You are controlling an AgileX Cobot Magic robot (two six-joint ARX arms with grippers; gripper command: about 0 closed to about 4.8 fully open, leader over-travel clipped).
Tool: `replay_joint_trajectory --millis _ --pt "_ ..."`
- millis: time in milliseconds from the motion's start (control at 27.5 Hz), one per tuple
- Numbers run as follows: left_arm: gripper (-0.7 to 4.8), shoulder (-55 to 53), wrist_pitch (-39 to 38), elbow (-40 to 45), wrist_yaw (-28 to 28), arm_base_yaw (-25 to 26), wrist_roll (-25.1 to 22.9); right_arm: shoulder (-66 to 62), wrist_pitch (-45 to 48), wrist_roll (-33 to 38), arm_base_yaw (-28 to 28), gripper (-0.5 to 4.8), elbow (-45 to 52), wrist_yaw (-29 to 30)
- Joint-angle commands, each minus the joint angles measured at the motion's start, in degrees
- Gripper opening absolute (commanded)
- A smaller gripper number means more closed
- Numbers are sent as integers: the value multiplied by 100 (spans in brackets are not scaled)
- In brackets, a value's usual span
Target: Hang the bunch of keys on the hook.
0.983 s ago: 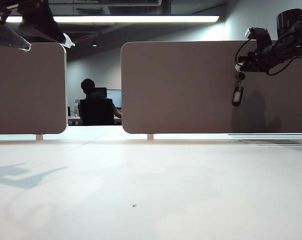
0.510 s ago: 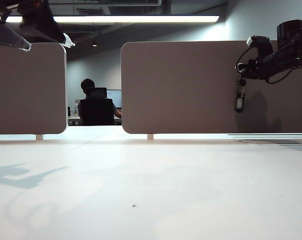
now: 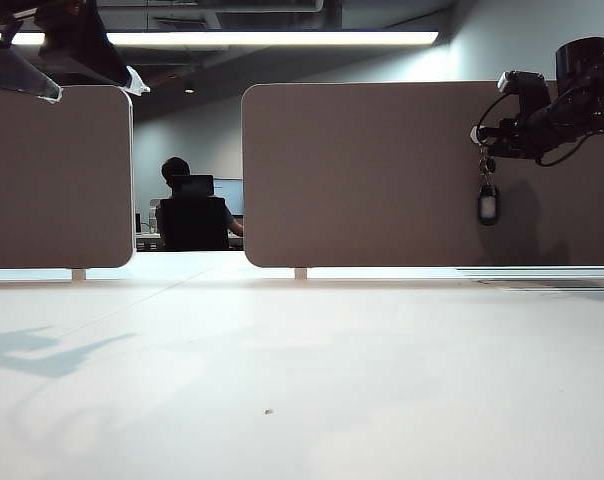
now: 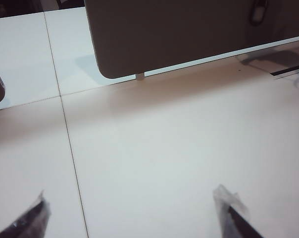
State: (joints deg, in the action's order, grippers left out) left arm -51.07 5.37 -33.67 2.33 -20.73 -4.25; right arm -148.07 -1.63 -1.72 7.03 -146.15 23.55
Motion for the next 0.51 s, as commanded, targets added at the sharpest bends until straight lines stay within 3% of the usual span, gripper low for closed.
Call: replay_joint_trajectory --millis 36,182,218,255,328,510 --pt "479 11 114 -31 7 -2 0 46 -28 20 52 -2 -28 -267" --pt "479 11 114 -31 33 -2 0 46 -103 13 52 8 33 -350" --pt "479 11 114 -31 33 -2 -2 46 -120 13 50 46 33 -426" --pt "479 11 114 -31 33 -2 -2 46 -116 13 50 159 33 -455" --pt "479 11 111 -31 35 -2 -2 46 -109 15 50 253 31 -452" --pt "479 11 116 -31 46 0 -7 87 -151 26 50 252 20 -433"
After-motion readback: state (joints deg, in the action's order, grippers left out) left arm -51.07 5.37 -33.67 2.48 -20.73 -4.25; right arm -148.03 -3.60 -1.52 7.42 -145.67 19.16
